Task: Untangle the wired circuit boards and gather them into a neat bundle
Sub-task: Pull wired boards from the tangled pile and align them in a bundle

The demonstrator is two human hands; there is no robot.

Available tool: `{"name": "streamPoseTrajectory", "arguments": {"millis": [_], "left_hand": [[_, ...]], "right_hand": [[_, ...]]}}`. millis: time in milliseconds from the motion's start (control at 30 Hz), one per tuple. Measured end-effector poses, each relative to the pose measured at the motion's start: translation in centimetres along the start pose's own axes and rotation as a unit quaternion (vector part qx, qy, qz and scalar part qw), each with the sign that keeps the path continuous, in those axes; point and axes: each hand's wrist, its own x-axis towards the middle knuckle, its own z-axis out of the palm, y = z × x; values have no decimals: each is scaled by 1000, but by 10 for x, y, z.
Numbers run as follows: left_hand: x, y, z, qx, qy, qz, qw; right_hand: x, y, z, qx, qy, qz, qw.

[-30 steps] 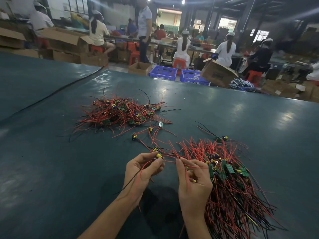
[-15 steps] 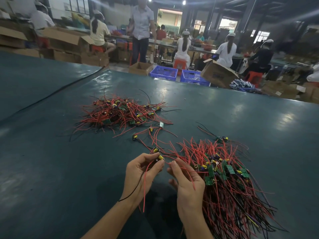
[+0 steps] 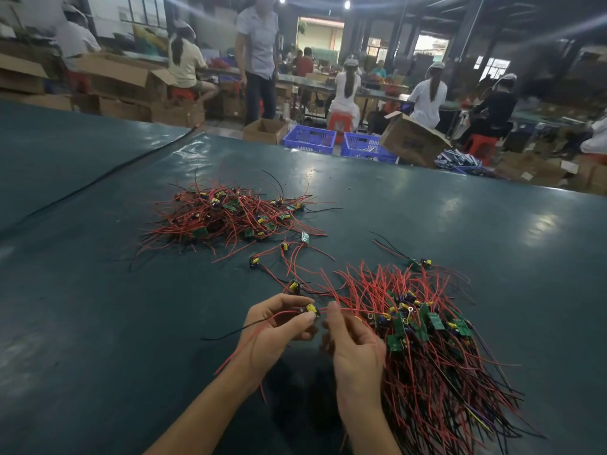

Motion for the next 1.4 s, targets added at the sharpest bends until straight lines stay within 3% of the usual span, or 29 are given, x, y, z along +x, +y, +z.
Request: {"name": "streamPoseTrajectory", "arguments": {"millis": [100, 300, 667, 800, 900, 967, 1067, 1267, 1400], "left_hand": [[0, 0, -1, 7, -15, -10, 1000], [0, 2, -4, -15, -60, -53, 997], [3, 14, -12, 4, -79, -43, 996], [1, 8, -7, -34, -59, -40, 997], [2, 3, -4, -20, -45, -21, 999], [1, 2, -4, 6, -52, -10, 999], [1, 3, -6, 38, -77, 0, 996], [1, 11, -3, 20, -81, -13, 996], [2, 16, -8, 13, -76, -21, 997]], "right_hand": [[-6, 0, 5, -27, -52, -14, 998], [-1, -7, 6, 63, 20, 81, 995], [20, -25, -24, 175, 118, 62, 975], [20, -20, -21, 133, 136, 27, 981], [13, -10, -11, 21, 100, 7, 995], [5, -3, -2, -42, 31, -19, 998], [-1, -2, 6, -61, -35, -17, 997], [16, -16, -12, 42, 110, 19, 993], [21, -28, -29, 138, 137, 32, 980]]}}
